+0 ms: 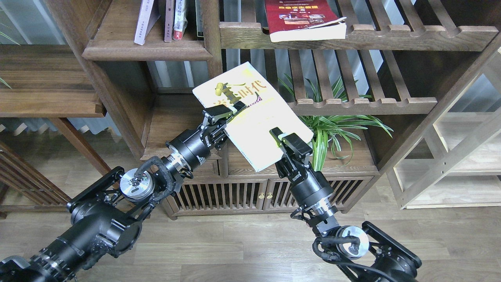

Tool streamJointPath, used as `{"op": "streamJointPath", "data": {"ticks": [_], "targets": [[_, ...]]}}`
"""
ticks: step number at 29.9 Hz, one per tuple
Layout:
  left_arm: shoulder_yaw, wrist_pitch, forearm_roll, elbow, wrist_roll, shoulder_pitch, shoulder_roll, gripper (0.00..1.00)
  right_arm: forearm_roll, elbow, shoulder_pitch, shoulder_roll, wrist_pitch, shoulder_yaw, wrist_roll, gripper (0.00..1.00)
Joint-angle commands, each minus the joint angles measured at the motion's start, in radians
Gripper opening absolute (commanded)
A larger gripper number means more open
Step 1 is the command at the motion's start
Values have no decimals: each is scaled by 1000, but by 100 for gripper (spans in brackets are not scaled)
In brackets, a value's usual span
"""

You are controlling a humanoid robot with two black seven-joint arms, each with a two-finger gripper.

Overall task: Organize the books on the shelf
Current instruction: 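Hold the book with the left gripper and release the right gripper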

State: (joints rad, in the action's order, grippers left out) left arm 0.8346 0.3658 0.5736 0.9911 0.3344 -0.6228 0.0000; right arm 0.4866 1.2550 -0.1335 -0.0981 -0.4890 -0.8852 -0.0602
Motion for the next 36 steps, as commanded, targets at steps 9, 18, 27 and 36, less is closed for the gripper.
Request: {"op": "streamJointPath", "data": {"ticks": [9, 18, 27, 36], "targets": [[0, 21, -1, 18, -1, 12, 0, 5, 0, -5, 6, -5, 0, -12, -1, 25], [-5, 42, -9, 21, -1, 14, 0, 4, 1, -11, 6, -14, 0, -61, -1, 49], [-8, 104, -70, 43, -1, 21, 0, 4, 0, -22, 5, -19, 0, -142, -3, 58], [-15, 123, -221, 150, 0, 49, 113, 4, 1, -63, -9, -51, 0, -245, -4, 64]]}}
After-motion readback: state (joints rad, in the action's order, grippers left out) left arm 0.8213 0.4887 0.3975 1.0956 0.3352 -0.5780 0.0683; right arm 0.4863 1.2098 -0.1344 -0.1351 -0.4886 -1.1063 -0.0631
